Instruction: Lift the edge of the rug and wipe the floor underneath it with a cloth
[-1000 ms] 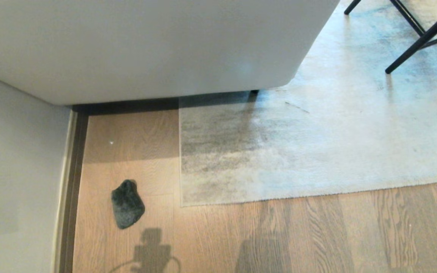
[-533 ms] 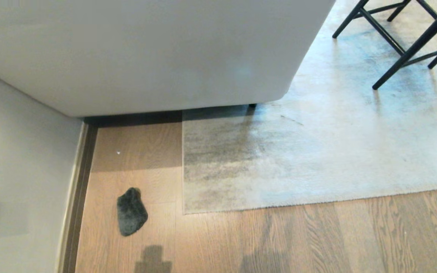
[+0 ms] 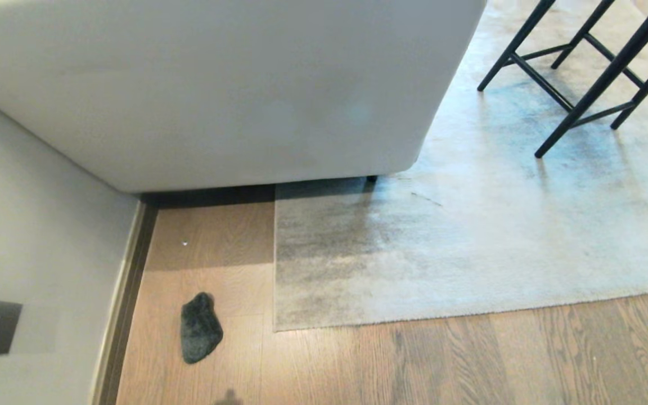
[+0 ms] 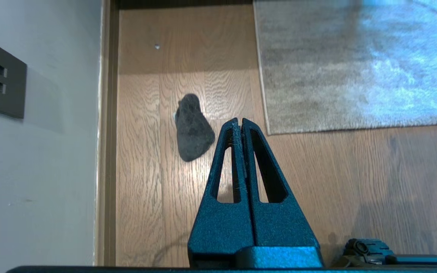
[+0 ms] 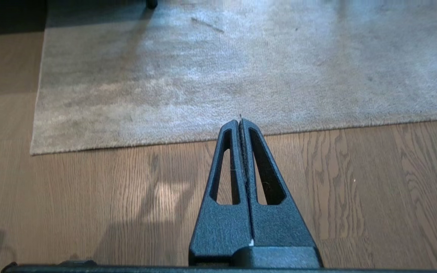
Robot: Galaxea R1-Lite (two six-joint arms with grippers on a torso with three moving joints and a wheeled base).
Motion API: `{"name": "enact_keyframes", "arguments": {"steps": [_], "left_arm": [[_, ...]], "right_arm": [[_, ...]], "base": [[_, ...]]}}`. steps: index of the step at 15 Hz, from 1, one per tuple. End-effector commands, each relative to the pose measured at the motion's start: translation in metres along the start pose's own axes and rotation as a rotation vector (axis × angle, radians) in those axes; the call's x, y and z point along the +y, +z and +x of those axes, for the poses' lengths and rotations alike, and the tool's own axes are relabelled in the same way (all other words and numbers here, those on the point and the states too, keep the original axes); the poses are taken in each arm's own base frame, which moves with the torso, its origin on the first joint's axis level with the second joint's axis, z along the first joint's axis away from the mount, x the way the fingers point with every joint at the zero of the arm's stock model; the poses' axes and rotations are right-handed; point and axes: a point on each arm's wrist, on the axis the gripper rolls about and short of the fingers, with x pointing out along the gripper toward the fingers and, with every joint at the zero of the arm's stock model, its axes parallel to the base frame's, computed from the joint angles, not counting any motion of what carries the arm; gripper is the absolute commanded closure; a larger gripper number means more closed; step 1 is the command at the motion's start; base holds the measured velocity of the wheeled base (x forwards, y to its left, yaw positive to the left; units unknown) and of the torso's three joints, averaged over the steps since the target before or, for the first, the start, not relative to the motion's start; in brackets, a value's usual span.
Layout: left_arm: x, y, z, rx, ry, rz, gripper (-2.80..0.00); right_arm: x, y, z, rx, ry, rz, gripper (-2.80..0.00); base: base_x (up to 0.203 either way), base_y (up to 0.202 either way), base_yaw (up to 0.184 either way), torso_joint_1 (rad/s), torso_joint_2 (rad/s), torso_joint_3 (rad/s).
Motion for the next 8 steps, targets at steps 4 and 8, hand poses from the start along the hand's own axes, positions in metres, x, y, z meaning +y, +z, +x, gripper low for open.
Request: {"name": "enact_keyframes", "arguments": {"steps": [4,8], "left_arm": [[0.0000,-0.0001,0.0000,0.001,0.000,0.000,0.00],[0.0000,0.0001,-0.0001,0.000,0.000,0.000,0.00]], "right_arm": [[0.0000,0.0000,0.0001,0.001,0.000,0.000,0.00],[0.0000,0.0000,0.0001,0.001,0.000,0.000,0.00]], "base": [[0.000,0.000,0.000,0.004,0.00,0.199],[0.000,0.000,0.000,0.002,0.00,0.200]]}}
